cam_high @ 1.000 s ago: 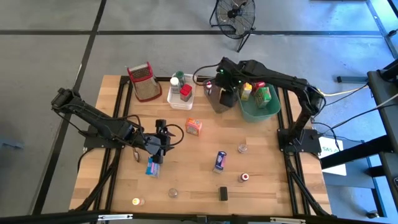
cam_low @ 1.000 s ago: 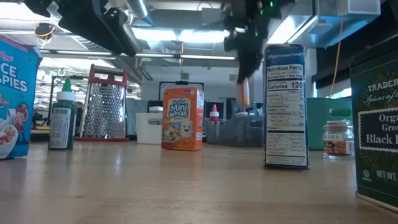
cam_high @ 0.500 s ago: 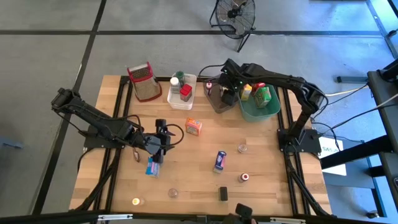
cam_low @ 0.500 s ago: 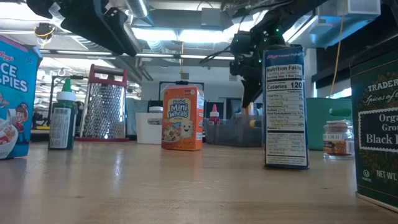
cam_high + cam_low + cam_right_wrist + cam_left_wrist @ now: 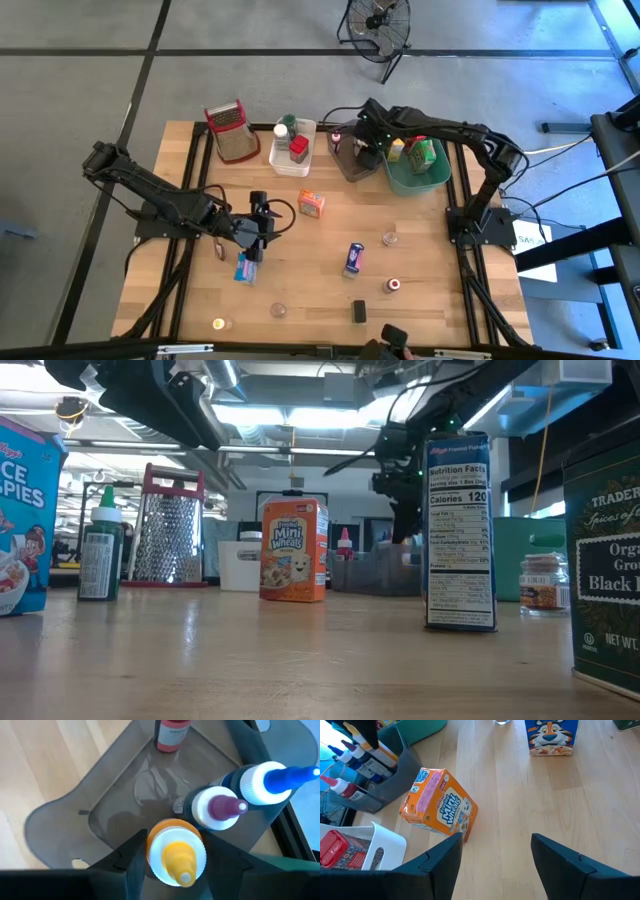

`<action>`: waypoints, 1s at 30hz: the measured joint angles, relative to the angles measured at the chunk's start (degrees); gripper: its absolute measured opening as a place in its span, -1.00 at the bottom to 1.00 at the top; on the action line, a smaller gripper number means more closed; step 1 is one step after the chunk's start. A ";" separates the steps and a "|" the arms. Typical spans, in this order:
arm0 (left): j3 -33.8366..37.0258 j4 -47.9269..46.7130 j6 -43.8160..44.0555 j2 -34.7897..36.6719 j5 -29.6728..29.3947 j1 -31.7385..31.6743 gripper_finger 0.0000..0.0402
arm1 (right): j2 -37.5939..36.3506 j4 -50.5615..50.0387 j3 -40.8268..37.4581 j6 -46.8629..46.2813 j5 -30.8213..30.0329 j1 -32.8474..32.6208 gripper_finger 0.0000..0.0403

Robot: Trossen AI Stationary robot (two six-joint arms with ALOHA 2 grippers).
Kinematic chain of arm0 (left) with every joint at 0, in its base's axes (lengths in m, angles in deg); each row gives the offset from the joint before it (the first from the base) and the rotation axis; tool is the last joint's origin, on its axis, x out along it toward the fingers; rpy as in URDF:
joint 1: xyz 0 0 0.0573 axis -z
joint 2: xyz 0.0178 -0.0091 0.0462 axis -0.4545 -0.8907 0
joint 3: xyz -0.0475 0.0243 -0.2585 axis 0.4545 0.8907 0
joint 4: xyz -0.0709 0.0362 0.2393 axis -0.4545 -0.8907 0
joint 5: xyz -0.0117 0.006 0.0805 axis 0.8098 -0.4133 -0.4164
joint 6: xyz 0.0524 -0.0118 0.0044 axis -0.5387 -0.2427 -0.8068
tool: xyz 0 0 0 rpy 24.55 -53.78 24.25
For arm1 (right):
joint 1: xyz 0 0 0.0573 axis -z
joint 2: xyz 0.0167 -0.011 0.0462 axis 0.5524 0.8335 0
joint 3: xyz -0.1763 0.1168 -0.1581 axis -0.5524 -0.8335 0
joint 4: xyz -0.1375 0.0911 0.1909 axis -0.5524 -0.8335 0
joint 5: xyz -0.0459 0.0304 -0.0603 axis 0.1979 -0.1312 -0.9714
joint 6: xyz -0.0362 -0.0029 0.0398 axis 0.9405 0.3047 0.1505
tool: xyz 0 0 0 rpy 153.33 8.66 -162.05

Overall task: Pick & Place Kitchen Items
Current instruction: Put the top yellow food coloring bottle into the black bin, then put the orange cereal box into the green bin

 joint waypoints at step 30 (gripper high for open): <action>0.00 0.22 0.12 0.00 -0.04 0.00 0.16 | -0.70 -1.32 -1.42 -4.94 -0.43 0.79 0.66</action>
